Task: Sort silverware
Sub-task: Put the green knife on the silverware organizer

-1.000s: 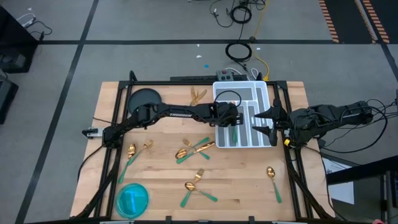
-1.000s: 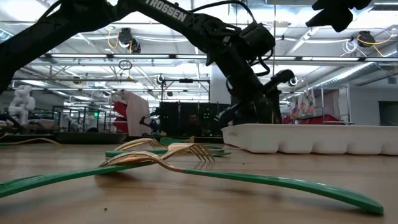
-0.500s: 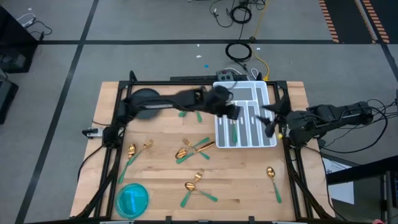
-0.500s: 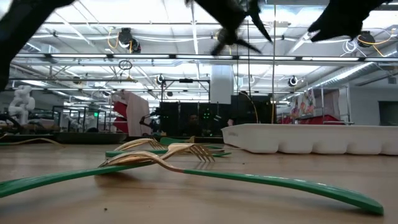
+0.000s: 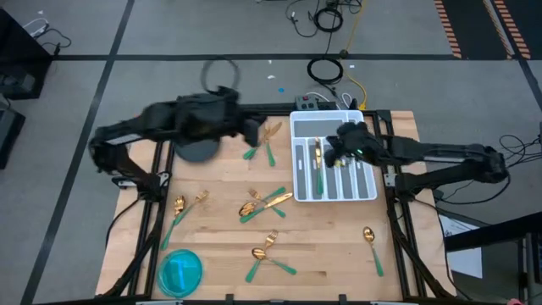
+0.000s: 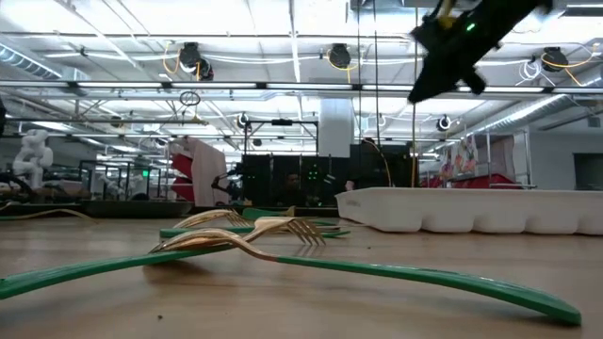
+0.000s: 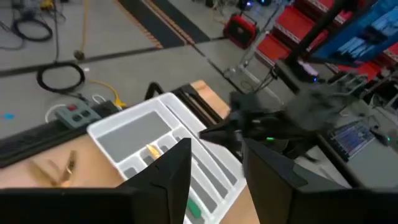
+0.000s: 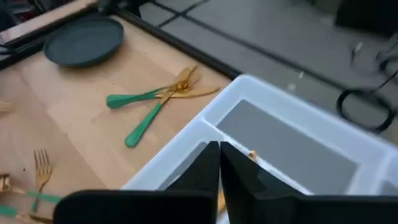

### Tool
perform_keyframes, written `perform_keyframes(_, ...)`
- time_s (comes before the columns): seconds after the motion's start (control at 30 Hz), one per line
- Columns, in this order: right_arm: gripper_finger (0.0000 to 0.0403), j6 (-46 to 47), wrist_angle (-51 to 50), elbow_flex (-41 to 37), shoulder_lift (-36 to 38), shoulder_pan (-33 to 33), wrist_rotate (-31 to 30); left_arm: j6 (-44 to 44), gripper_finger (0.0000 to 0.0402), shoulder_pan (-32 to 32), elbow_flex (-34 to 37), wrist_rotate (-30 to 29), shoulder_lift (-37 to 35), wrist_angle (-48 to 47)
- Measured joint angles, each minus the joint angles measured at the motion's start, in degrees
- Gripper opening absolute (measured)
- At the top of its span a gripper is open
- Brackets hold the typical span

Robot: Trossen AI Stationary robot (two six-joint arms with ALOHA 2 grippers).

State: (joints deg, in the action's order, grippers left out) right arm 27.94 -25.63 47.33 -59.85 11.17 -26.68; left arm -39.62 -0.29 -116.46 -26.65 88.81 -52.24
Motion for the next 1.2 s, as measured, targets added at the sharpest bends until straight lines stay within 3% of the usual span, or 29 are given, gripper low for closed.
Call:
perform_keyframes(0.13, 0.0001, 0.0, 4.5, 0.0, -7.1, 6.7, 8.9, 0.0, 0.0148, -2.6, 0.0, -4.4, -4.1, -3.9)
perform_keyframes(0.27, 0.0001, 0.1, 7.3, 0.0, -13.7, 12.2, 12.8, -0.1, 0.0148, -4.8, 0.0, -8.4, -6.1, -6.9)
perform_keyframes(0.53, 0.0000, 0.5, 12.2, 1.0, -23.3, 19.1, 22.2, -0.4, 0.0148, -5.5, 0.0, -9.2, -6.9, -11.1)
perform_keyframes(0.77, 0.0000, -3.1, 8.1, 6.9, -27.7, 22.2, 22.1, -0.4, 0.0148, -5.5, 0.0, -9.2, -6.9, -11.4)
perform_keyframes(0.9, 0.0000, -4.7, 0.3, 9.9, -30.1, 24.1, 19.6, -0.4, 0.0148, -5.5, 0.0, -9.2, -6.9, -11.3)
perform_keyframes(1.2, 0.0000, -9.2, -2.8, 11.0, -34.0, 24.1, 19.2, -0.1, 0.0148, -5.5, 0.0, -10.1, -6.9, -11.3)
